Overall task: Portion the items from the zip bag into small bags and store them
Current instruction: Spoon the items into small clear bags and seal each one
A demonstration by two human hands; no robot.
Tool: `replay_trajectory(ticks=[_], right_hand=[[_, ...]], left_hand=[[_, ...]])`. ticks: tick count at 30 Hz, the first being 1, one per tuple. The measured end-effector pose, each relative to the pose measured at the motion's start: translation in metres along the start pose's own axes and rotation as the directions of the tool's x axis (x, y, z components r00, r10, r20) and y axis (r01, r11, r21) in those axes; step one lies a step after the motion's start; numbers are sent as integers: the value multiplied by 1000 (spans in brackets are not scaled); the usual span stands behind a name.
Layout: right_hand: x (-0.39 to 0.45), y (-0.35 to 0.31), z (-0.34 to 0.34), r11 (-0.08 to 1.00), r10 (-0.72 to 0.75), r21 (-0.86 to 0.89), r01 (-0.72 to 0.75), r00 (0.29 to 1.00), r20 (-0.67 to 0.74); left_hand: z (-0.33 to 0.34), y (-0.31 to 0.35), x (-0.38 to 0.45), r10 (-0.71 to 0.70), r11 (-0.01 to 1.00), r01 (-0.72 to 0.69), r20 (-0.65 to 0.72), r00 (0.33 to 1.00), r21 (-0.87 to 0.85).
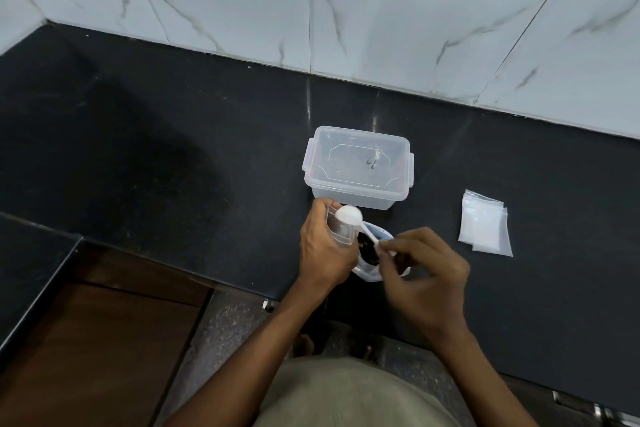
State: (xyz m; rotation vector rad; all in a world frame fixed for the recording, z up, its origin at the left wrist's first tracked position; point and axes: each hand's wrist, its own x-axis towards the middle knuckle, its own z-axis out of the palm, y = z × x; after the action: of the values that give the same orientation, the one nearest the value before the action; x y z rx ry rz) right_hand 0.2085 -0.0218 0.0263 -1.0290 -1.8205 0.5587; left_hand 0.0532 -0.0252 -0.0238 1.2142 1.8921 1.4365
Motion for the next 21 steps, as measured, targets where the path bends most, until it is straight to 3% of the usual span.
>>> replay_trajectory(ticks=[3,5,9,14,18,21], right_hand=[[8,4,-11,970,234,72,-232,972,-20],[9,16,-16,947,320,-1,-320,947,28],[-3,37,-12,905,319,-332,-266,941,116],[-14,48,4,808,332,-558,-188,928,169],[-12,48,6,775,331,-608,-171,930,162],[-2,39,5,869,319,-440,-227,936,147]], left_hand=[[-3,-4,1,-26,1000,26,-36,999,0],[-6,-6,2,-49,998,47,-54,997,-31],[-9,-8,3,-80,992,82,25,996,-97],[-8,2,3,4,995,10,146,989,-98],[-9,3,5,71,996,-56,203,977,-75],[-11,6,7,120,968,-34,343,932,-248]])
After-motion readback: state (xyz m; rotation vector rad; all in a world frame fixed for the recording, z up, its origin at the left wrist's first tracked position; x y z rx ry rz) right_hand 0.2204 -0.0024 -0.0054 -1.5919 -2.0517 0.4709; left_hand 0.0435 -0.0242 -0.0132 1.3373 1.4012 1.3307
